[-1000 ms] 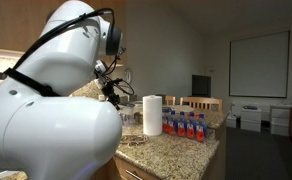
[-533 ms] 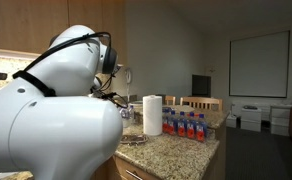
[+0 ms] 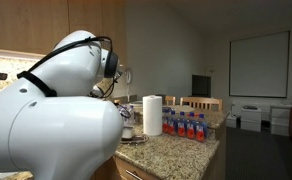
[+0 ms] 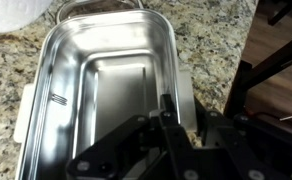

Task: Pick up the bowl and put it on the object

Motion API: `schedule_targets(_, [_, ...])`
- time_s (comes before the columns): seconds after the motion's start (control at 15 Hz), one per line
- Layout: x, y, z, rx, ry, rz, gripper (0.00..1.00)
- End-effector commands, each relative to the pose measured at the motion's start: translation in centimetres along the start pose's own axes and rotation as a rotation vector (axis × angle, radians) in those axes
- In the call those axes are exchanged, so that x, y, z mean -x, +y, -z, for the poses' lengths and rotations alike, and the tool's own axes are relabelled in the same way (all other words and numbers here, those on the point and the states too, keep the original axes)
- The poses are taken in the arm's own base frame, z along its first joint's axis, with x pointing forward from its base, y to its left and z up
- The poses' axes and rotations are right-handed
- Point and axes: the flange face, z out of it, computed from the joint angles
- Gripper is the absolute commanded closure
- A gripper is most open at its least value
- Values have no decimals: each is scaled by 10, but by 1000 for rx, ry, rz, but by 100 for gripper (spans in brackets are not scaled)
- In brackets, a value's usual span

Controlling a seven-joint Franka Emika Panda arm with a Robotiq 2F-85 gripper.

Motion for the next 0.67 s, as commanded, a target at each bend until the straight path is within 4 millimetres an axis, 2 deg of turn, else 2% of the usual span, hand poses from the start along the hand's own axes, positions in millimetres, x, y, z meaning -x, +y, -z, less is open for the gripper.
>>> schedule_targets(0.0, [9, -3, -33, 8, -56, -5, 95])
schedule_targets(0.33, [39, -1, -69, 30, -117, -131, 95])
schedule_targets(0.6, [45, -7, -86, 104, -163, -145, 95])
